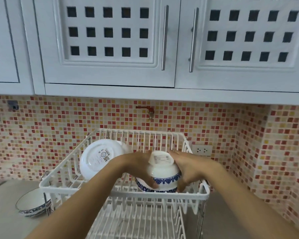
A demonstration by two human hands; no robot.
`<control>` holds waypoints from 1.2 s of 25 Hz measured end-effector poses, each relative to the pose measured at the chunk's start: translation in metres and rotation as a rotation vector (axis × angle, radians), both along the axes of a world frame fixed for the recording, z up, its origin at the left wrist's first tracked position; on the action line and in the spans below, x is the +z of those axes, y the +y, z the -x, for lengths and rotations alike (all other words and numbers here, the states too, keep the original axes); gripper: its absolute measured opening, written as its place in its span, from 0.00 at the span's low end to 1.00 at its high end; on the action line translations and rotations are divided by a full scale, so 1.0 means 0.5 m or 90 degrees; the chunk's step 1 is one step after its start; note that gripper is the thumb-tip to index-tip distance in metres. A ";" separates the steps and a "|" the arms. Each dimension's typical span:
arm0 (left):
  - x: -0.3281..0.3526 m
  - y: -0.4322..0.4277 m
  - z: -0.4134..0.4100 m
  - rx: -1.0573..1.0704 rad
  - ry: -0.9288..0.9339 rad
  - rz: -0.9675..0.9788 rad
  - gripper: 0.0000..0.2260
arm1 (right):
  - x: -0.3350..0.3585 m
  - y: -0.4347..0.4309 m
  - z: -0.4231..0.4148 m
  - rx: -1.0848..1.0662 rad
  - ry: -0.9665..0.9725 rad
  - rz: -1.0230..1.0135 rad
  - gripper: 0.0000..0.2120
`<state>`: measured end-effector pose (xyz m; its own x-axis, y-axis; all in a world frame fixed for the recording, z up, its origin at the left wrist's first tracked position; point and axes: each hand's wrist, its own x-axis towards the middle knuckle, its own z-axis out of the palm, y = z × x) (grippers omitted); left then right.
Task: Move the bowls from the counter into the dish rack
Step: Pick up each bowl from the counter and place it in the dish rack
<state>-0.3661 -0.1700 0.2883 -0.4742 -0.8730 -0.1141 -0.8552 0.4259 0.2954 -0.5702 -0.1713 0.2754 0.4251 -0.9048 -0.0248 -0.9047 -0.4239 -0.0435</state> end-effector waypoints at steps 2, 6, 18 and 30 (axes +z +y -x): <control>-0.004 0.002 0.004 0.000 -0.006 0.011 0.45 | 0.001 -0.004 -0.001 -0.010 0.015 -0.003 0.59; -0.028 0.008 0.009 -0.009 -0.052 0.113 0.40 | 0.001 -0.012 -0.013 -0.036 0.035 0.001 0.63; -0.073 0.003 0.030 0.020 -0.127 0.192 0.33 | -0.015 -0.034 -0.035 -0.055 0.092 0.091 0.60; -0.094 -0.016 0.034 0.041 -0.156 0.235 0.33 | -0.022 -0.023 -0.040 -0.056 0.127 0.119 0.56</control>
<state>-0.3832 -0.1780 0.2412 -0.4158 -0.9031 0.1076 -0.9090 0.4089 -0.0809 -0.5502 -0.1828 0.2645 0.3480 -0.9348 0.0708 -0.9212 -0.3270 0.2111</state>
